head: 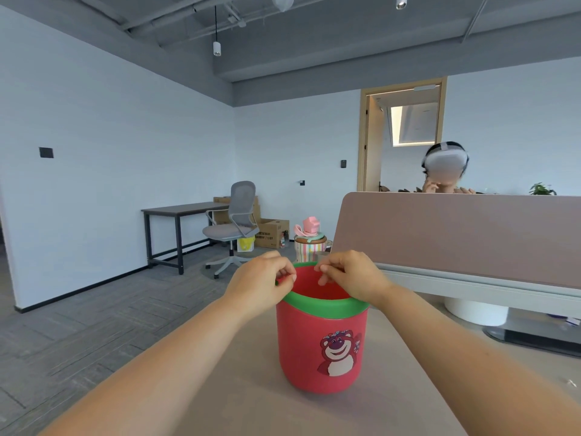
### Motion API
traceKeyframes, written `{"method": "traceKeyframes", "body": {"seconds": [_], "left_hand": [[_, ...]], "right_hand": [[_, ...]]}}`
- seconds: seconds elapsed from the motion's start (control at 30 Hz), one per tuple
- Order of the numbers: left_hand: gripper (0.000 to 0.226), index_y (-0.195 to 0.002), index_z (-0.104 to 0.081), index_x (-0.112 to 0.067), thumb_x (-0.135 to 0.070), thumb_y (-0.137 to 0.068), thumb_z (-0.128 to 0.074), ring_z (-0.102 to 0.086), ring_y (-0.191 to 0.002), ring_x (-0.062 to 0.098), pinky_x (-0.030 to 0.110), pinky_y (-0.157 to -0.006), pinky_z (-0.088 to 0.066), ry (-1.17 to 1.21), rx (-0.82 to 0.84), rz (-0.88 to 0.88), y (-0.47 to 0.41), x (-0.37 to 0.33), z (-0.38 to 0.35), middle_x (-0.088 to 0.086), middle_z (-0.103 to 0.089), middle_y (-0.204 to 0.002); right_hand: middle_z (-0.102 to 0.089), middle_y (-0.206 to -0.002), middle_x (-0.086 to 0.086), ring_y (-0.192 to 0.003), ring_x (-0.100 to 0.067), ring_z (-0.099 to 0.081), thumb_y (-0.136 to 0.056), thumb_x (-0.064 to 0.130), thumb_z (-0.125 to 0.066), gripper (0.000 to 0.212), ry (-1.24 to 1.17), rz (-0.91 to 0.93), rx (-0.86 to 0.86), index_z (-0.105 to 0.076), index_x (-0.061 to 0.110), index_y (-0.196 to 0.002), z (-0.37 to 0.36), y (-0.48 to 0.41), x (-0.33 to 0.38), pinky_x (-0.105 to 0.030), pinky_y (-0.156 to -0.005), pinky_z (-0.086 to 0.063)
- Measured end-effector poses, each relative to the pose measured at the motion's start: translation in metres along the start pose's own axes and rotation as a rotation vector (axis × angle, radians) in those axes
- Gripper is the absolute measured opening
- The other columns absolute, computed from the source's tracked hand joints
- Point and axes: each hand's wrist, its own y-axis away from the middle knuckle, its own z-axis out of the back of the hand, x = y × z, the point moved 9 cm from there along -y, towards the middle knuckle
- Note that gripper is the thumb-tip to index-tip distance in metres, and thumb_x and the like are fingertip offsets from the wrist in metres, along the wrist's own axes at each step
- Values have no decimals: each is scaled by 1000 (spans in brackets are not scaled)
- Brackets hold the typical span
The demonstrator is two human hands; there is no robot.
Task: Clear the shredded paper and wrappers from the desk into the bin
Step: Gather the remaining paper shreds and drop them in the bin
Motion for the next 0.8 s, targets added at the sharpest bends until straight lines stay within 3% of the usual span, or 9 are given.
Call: {"method": "traceKeyframes", "body": {"seconds": [0.13,0.27,0.4,0.5,0.57,0.6,0.67,0.73,0.8], "left_hand": [[11,-91,-64,-23,-26,-87,-54,-56,-86,0,26,-72,-47,19,-70,-42,2,-15,2,-14,-52,-92],[19,-77,-63,-21,-29,-80,-46,-53,-69,7,26,-56,-44,96,-298,-202,18,-54,17,-17,-49,-73],[17,-72,-63,-17,-23,-78,-48,-51,-65,4,21,-53,-43,175,-341,-391,53,-97,0,-15,-53,-68],[22,-81,-63,-21,-33,-79,-45,-59,-74,10,33,-64,-50,177,-110,-371,77,-109,-59,-7,-64,-81],[38,-113,-57,-24,-43,-85,-42,-55,-108,13,32,-92,-47,158,200,-264,97,-110,-114,-5,-58,-116],[50,-133,-41,-23,-47,-88,-42,-41,-128,14,29,-107,-34,139,396,-190,112,-108,-144,-4,-44,-137],[72,-147,-4,-20,-53,-91,-36,-4,-144,15,30,-118,-7,19,695,-119,145,-105,-189,1,-5,-157],[78,-145,10,-19,-60,-90,-27,12,-144,17,40,-119,3,-112,797,-110,162,-106,-209,4,11,-157],[79,-144,14,-20,-62,-89,-24,14,-144,18,44,-118,4,-151,839,-100,162,-115,-220,6,14,-156]], "right_hand": [[-70,-101,1,-90,-11,-58,-93,21,-46,24,11,36,-66,-67,17,-105,15,21,7,-24,-83,-46],[-69,-91,5,-82,-9,-58,-90,19,-53,19,21,44,-205,-69,17,-99,45,54,4,-1,-69,-37],[-69,-85,4,-81,-5,-59,-88,13,-54,15,69,52,-268,-69,12,-89,64,104,-9,-2,-69,-38],[-63,-79,10,-82,3,-54,-86,10,-56,13,98,24,-263,-69,12,-84,64,146,-27,1,-70,-36],[-62,-79,15,-77,9,-55,-86,11,-56,14,128,-31,-204,-69,14,-85,57,175,-44,0,-70,-36],[-62,-81,15,-76,8,-56,-86,12,-56,14,143,-63,-163,-69,16,-86,52,189,-53,-3,-70,-37],[-61,-86,16,-80,1,-58,-87,17,-55,14,193,-130,-74,-68,20,-91,44,218,-72,-6,-71,-37],[-56,-86,23,-81,1,-56,-88,20,-54,14,232,-194,-23,-66,23,-96,44,248,-87,-2,-66,-35],[-56,-88,21,-82,0,-56,-88,22,-54,15,249,-265,-20,-64,23,-99,54,275,-99,-5,-67,-36]]}}
